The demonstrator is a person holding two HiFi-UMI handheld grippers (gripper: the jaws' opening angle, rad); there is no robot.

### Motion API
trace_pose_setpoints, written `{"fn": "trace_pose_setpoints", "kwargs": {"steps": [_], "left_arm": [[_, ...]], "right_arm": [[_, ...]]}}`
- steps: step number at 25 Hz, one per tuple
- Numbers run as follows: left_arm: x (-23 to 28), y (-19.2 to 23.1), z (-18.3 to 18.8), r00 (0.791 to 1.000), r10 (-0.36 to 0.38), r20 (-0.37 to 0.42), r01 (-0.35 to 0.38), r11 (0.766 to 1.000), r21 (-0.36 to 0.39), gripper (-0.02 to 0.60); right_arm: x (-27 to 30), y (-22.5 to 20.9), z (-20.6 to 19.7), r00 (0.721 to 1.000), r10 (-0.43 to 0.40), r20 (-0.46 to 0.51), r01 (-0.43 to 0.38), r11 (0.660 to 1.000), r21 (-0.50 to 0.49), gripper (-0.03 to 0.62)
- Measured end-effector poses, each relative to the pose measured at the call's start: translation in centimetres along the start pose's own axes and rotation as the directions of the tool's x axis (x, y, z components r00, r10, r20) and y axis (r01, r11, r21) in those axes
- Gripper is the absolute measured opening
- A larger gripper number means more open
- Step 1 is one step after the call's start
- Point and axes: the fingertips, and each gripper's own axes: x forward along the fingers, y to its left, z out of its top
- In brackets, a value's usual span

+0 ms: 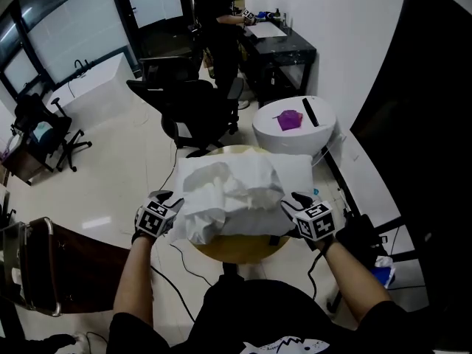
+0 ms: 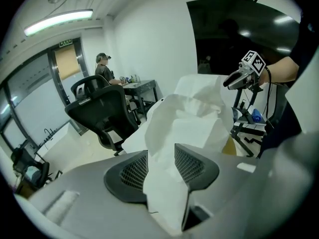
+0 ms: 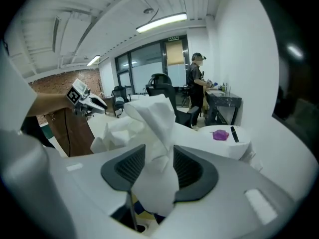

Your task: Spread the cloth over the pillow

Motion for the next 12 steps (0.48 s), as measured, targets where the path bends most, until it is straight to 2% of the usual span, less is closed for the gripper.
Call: {"fn": "trace_pose_setpoints", "kwargs": {"steps": [3, 7, 12], "left_arm": [[3.0, 1.8, -0.4, 0.998, -0.035, -0.049, 0.035, 0.999, 0.002, 0.175], [6.4, 2.7, -0.5, 0.988, -0.128, -0.085, 0.126, 0.992, -0.021, 0.245], [9.3, 3.0, -0.5, 0.972, -0.209, -0.11, 0.203, 0.977, -0.06, 0.25]], "right_arm": [[2.1, -1.2, -0.6, 0.999, -0.007, -0.041, 0.008, 1.0, 0.011, 0.192], [3.3, -1.0, 0.1, 0.998, 0.05, -0.024, -0.049, 0.998, 0.05, 0.198], [4.6, -0.8, 0.0, 0.997, 0.061, -0.049, -0.058, 0.996, 0.065, 0.199]]}}
